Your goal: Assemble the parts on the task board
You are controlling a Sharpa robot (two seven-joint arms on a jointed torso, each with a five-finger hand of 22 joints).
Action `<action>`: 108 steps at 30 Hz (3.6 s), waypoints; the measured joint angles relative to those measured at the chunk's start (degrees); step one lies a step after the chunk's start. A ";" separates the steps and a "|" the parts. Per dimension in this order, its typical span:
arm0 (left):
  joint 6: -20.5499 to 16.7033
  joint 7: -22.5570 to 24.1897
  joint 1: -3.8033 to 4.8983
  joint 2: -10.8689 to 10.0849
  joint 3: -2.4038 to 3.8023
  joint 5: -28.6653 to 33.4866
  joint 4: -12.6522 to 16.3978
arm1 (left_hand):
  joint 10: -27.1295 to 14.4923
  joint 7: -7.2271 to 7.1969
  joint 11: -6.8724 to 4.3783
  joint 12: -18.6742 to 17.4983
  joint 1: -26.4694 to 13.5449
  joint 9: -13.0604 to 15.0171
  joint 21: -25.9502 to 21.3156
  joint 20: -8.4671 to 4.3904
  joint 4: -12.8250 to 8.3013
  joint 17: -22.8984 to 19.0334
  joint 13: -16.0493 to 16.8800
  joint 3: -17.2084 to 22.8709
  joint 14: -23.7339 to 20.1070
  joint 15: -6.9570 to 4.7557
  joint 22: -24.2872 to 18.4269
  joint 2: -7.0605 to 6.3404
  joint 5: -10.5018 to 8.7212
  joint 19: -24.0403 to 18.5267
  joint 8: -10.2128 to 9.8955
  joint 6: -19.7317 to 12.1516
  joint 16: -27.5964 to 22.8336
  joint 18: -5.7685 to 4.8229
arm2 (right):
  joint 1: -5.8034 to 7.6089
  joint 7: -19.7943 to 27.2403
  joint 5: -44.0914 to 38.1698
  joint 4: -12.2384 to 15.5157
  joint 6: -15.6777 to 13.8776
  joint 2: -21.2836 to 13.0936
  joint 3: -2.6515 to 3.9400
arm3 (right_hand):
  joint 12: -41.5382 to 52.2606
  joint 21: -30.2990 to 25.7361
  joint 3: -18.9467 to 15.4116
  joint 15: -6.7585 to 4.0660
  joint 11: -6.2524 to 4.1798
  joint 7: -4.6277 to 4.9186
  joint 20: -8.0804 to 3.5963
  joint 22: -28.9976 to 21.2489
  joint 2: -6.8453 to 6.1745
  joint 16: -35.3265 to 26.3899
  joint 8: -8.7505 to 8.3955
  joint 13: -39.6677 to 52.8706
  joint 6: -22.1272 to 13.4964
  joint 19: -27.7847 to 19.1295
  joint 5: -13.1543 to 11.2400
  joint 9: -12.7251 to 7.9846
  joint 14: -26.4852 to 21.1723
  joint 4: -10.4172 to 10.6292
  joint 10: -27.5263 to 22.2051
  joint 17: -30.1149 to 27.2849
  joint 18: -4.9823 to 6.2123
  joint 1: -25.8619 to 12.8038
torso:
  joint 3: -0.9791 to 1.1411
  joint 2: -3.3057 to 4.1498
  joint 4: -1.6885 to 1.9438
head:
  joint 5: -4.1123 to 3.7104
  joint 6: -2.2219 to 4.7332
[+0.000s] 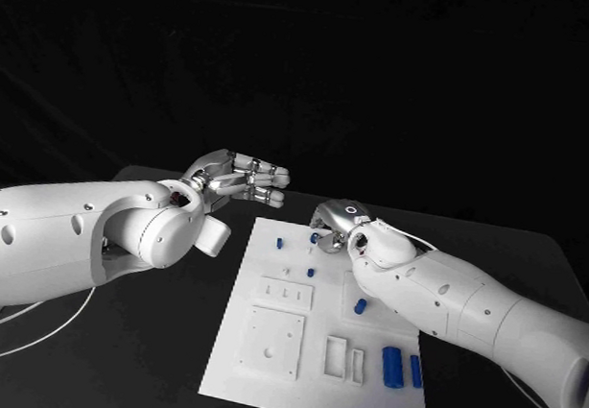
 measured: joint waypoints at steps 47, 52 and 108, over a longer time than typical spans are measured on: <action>0.14 -0.03 0.02 -1.77 -0.02 -0.04 -0.30 | 0.01 0.00 -0.01 0.00 0.00 0.02 0.01 0.00 0.13 0.00 0.00 -0.17 0.00 0.00 -0.22 0.00 0.00 -0.01 0.00 0.00 0.00 0.00 | 1.69 0.07 14.85 12.72 9.84 -18.24 4.01 | 53.89 2.93 -29.05 -3.07 -5.72 -1.01 -3.68 9.65 2.13 8.94 0.07 60.59 -5.97 0.81 10.34 0.09 -0.60 2.92 8.42 27.91 -3.12 1.36 | 0.86 -0.54 -2.48 | -2.41 0.58; 0.18 -0.04 0.02 -1.67 -0.03 -0.04 -0.47 | 0.02 0.00 -0.02 0.00 0.00 0.02 0.01 0.00 -0.01 0.00 0.00 -0.31 0.00 0.00 -0.27 0.00 0.00 -0.01 0.00 0.00 0.00 0.00 | 1.42 0.19 15.19 11.04 10.90 -16.82 4.01 | 55.15 3.61 -29.96 -2.87 -5.92 -0.35 -3.68 10.75 2.43 9.36 -0.17 61.45 -10.48 0.81 10.60 -0.21 -0.40 3.09 9.02 29.46 -3.15 1.66 | 0.79 -0.51 -2.36 | -2.58 0.44; 0.65 -0.11 -0.01 -0.90 -0.05 -0.58 -0.95 | 0.02 0.00 -0.02 0.00 -0.22 0.02 0.04 0.00 -0.01 0.00 0.00 -0.31 0.00 0.00 -0.44 0.22 0.00 -0.01 0.00 0.00 0.00 0.00 | 0.37 0.55 12.28 4.59 13.54 -11.75 2.81 | 56.75 4.72 -24.80 -3.04 -5.96 -1.77 -3.29 14.35 4.77 10.47 -0.41 62.62 -2.28 0.82 8.42 -0.12 0.19 1.75 9.04 32.35 -3.22 -1.90 | 0.79 -0.47 -2.26 | -2.43 -0.53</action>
